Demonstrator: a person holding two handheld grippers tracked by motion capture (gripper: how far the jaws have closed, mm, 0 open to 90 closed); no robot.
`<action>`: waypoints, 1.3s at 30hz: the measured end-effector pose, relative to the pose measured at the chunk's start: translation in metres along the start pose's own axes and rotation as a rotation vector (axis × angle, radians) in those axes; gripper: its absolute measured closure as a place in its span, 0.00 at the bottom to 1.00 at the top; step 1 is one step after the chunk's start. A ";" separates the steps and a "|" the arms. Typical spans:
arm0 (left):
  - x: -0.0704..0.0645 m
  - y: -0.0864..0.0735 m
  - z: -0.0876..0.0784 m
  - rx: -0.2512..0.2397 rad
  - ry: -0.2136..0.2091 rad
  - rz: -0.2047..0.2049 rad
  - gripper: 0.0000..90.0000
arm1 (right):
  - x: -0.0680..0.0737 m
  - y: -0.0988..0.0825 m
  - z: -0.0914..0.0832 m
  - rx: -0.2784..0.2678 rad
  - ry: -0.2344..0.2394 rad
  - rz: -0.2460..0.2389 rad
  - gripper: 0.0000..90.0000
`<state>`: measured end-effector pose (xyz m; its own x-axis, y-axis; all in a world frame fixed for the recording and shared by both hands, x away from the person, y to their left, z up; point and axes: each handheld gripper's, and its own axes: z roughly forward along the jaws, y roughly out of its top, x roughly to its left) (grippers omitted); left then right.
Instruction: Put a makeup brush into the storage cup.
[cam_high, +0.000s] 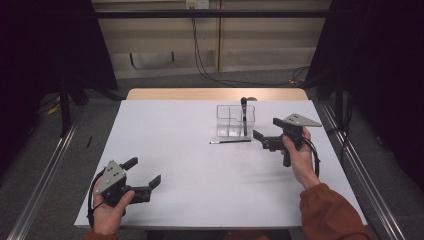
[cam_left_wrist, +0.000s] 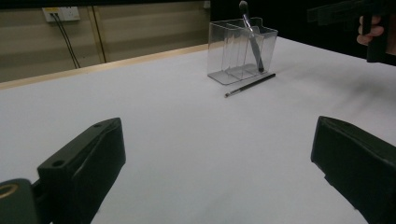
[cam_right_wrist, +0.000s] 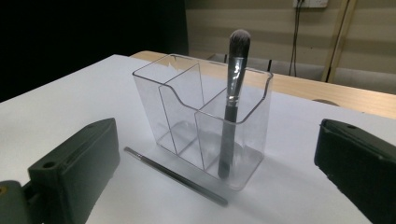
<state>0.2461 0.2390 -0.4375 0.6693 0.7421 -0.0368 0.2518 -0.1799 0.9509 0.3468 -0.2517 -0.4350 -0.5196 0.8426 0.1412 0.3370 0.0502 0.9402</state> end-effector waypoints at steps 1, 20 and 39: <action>0.000 0.000 0.000 -0.002 -0.001 0.000 0.03 | 0.001 -0.001 -0.002 0.003 0.003 -0.001 0.00; 0.001 -0.001 -0.002 -0.023 0.004 -0.006 0.03 | 0.013 -0.016 -0.051 -0.016 0.015 -0.018 0.01; 0.000 -0.003 -0.009 -0.030 -0.004 0.003 0.03 | 0.024 -0.043 -0.088 -0.020 0.008 0.016 0.01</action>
<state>0.2388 0.2454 -0.4375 0.6726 0.7392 -0.0347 0.2288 -0.1631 0.9597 0.2508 -0.2807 -0.4449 -0.5205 0.8389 0.1591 0.3296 0.0255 0.9438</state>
